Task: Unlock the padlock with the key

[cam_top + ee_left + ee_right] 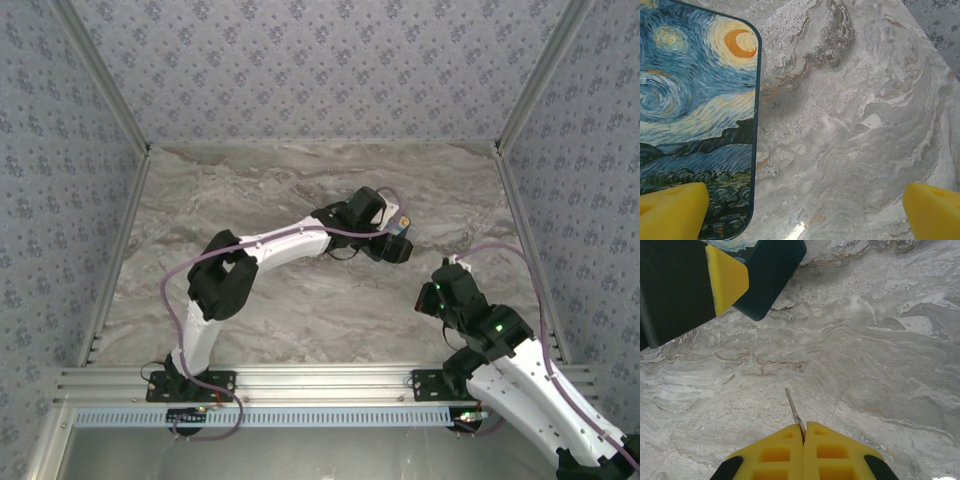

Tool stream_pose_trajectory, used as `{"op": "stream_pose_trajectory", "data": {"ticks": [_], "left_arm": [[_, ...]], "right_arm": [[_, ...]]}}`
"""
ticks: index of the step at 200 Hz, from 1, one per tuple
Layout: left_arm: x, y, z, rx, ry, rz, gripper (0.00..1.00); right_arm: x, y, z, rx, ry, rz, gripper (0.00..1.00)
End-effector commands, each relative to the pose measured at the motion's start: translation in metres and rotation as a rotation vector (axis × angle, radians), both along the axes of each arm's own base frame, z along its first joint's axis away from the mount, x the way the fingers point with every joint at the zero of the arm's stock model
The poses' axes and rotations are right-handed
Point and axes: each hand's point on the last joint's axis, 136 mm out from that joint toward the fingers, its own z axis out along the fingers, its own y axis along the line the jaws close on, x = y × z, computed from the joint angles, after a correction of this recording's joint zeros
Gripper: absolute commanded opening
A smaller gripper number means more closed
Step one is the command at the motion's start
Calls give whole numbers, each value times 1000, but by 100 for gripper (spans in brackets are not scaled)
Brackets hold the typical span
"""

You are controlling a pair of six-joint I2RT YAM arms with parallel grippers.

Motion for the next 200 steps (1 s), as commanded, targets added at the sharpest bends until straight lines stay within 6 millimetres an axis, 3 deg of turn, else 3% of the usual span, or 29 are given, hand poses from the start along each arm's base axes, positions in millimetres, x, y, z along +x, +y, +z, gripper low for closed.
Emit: {"op": "stream_pose_trajectory", "data": {"ticks": [1, 43, 71, 101, 130, 148, 168, 200], "left_arm": [[2, 6, 42, -56, -65, -15, 99], [8, 54, 98, -194, -168, 41, 99], [10, 99, 107, -251, -215, 101, 99], [7, 136, 91, -265, -250, 145, 99], [6, 157, 58, -234, -288, 212, 100], [6, 165, 44, -241, -207, 235, 99], [13, 168, 27, -269, -95, 250, 99], [21, 148, 13, -370, -17, 174, 99]], "right_arm": [[5, 3, 13, 17, -43, 10, 1], [19, 34, 15, 117, -88, 112, 1], [32, 64, 19, 202, -105, 223, 0], [57, 79, 26, 335, -136, 272, 0], [86, 85, 31, 482, -158, 304, 0], [102, 83, 31, 525, -173, 323, 0], [122, 78, 27, 560, -184, 322, 0], [148, 81, 12, 557, -169, 354, 0]]}}
